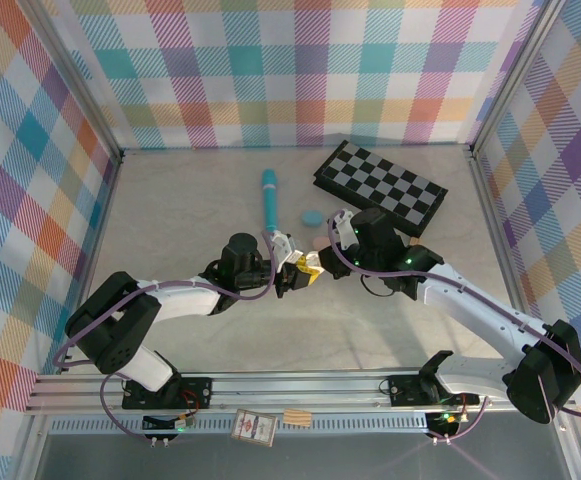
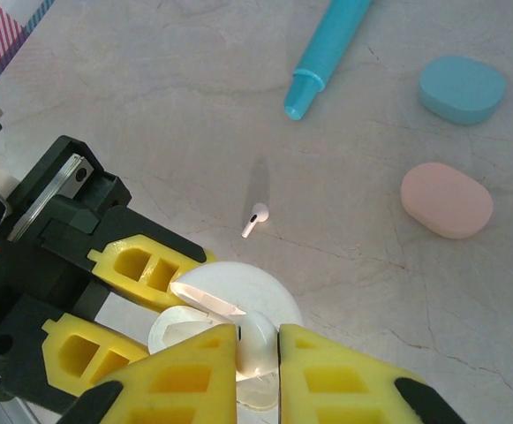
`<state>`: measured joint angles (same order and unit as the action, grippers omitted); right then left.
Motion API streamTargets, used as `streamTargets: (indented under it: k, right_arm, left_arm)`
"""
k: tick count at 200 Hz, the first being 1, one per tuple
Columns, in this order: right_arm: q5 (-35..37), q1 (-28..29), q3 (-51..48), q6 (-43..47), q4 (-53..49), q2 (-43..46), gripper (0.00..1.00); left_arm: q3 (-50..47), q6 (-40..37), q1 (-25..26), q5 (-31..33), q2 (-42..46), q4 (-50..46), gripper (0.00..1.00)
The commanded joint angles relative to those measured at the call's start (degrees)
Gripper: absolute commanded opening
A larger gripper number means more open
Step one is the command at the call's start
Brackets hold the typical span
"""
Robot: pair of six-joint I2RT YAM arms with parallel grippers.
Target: Insert the wireless bluetooth earbuds into the charging case
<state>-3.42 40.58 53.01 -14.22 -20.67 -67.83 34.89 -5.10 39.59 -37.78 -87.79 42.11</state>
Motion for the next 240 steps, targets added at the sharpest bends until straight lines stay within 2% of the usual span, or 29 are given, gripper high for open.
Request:
streamTargets:
  k: [1,39,123,185,224,240]
  right_arm:
    - [0.2,0.5,-0.7,1.2,0.1,-0.1,0.16]
    - [-0.3,0.6,-0.9,1.6,-0.1,0.1,0.16]
    - [-6.5,1.2,-1.0,3.4,-1.0,0.3,0.18]
    - [-7.7,1.3,-0.5,5.6,-3.6,0.4,0.19]
    - [-6.9,1.2,0.0,5.3,-3.9,1.0,0.27]
    - [-4.9,1.3,0.1,4.5,-3.5,2.7,0.37]
  left_arm:
    - [1.9,0.7,0.5,0.2,1.1,1.7,0.00]
    - [2.1,0.9,0.4,0.3,1.0,1.9,0.00]
    - [2.1,1.0,0.4,0.3,1.0,2.2,0.00]
    - [1.9,0.9,0.5,0.7,1.3,2.8,0.00]
    - [0.8,1.1,0.5,0.8,1.7,5.6,0.00]
    - [0.2,1.0,0.5,0.6,1.7,6.9,0.00]
